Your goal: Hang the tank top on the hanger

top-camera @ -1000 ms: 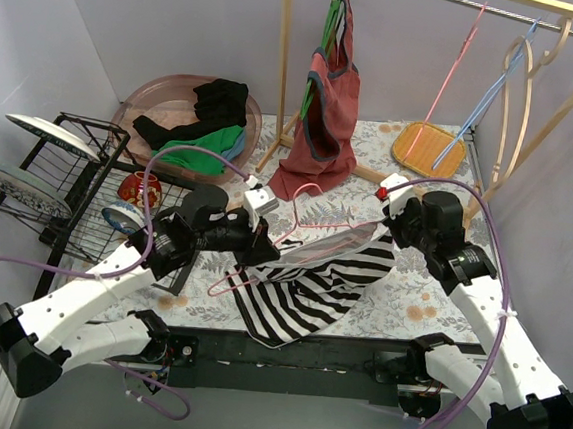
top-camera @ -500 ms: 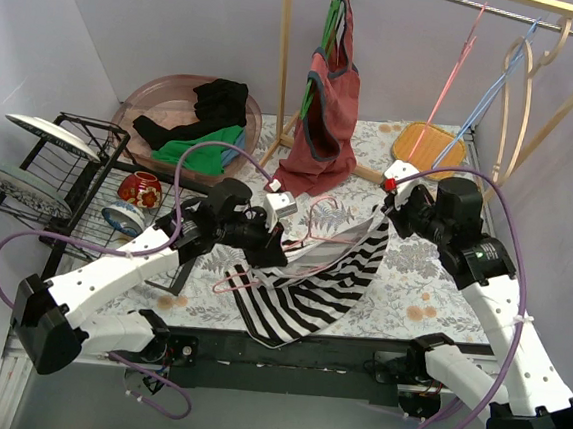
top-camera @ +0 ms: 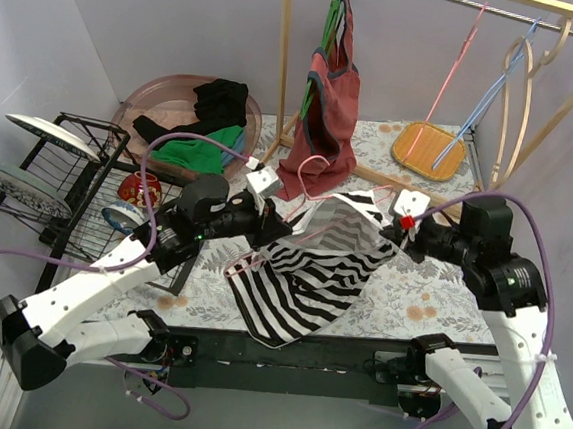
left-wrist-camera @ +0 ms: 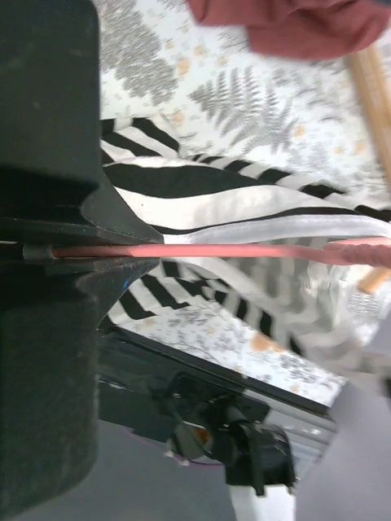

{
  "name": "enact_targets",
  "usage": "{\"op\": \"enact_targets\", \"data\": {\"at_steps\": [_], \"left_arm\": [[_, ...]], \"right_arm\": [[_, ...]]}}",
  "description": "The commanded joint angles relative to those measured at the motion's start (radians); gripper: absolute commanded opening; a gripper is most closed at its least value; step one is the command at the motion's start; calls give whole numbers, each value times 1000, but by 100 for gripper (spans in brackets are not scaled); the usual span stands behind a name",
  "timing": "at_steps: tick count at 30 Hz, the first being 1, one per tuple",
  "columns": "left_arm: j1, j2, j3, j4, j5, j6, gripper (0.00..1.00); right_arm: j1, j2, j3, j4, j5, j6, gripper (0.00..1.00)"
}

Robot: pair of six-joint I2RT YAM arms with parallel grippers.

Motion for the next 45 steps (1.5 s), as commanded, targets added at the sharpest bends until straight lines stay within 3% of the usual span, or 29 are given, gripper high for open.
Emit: {"op": "enact_targets", "data": {"at_steps": [1,2,5,6,11,14,17,27,33,36,37,40,45], "left_arm": [[-1,-63,16,101,-22,-1,0],[-1,-61,19,91,-7,10,0],[-1,-46,45,43,67,45,0],[-1,-40,63,23,91,58,0],[-1,-12,128,-94,214,92,0],[-1,-12,153,-111,248,90,0],[-1,-9,179,-111,300,73,0],[-3,92,363,-136,414,47,0],[-24,182,436,-140,420,36,0],[-40,221,461,-140,401,35,0],[-43,230,467,-139,397,36,0],[-47,258,493,-139,389,39,0],[-50,281,530,-139,383,41,0]], "right_arm": [[-30,-76,-28,-139,-33,-115,22],[-50,-84,-25,-146,-18,-110,41],[-90,-96,32,-163,17,-118,63],[-99,-92,55,-165,11,-118,65],[-125,-37,207,-221,-105,-174,68],[-124,23,239,-289,-306,-252,68],[-124,71,288,-339,-403,-315,68],[-124,246,527,-373,-588,-259,68],[-76,287,519,-301,-569,-147,62],[-39,287,483,-301,-556,-135,50],[-24,283,464,-298,-559,-133,32],[1,270,428,-298,-534,-130,5],[10,253,429,-307,-494,-133,1]]}}
